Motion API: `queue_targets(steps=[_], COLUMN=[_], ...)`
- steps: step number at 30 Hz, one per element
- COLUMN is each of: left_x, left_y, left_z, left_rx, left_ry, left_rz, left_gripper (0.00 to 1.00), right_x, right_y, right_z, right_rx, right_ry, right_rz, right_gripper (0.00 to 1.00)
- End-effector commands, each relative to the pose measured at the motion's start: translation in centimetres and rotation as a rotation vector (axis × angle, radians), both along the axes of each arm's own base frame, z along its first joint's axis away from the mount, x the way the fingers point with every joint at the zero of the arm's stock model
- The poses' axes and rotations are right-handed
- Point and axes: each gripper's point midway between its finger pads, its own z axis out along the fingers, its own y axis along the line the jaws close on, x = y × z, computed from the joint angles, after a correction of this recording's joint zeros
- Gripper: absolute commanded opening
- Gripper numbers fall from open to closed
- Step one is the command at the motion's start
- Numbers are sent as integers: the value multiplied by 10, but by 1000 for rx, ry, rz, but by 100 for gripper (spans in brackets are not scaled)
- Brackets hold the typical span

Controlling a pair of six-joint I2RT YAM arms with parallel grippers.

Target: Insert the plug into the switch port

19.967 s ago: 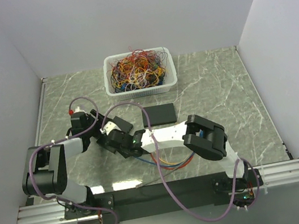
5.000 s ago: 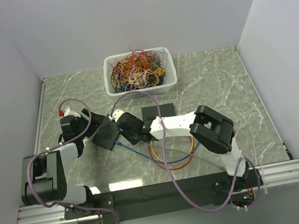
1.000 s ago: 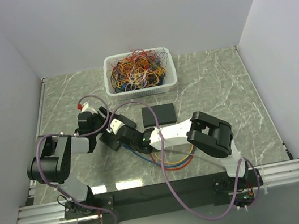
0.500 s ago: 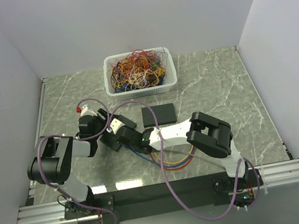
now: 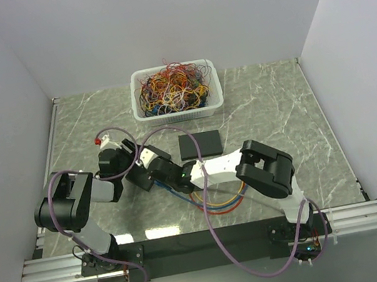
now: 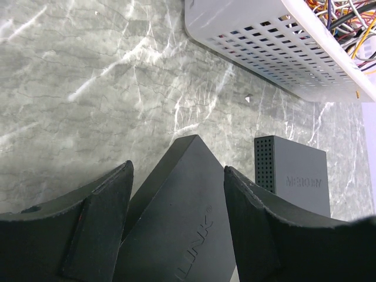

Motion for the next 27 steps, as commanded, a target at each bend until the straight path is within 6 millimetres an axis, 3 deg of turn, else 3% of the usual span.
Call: queue_targets(steps=[1, 7, 11, 19, 27], left_x=[-114, -117, -116, -102, -101], left_y=[-43, -47, -47, -43, -34], left_z=[-78, -80, -80, -70, -68], left_rx=[-69, -64, -60, -43, -21], left_ry=[456, 457, 462, 463, 482], left_rz=[-245, -276, -270, -210, -151], left_gripper=[68, 68, 68, 69, 71], right_x=[20, 23, 18, -10, -13], right_y=[88, 104, 107, 108, 111], right_z=[93, 110, 108, 93, 95], right_rx=[480, 528, 532, 548, 553], right_ry=[-158, -195, -171, -83, -75], right_rz=[123, 177, 192, 210, 201], right_gripper=[0, 0, 0, 0, 0])
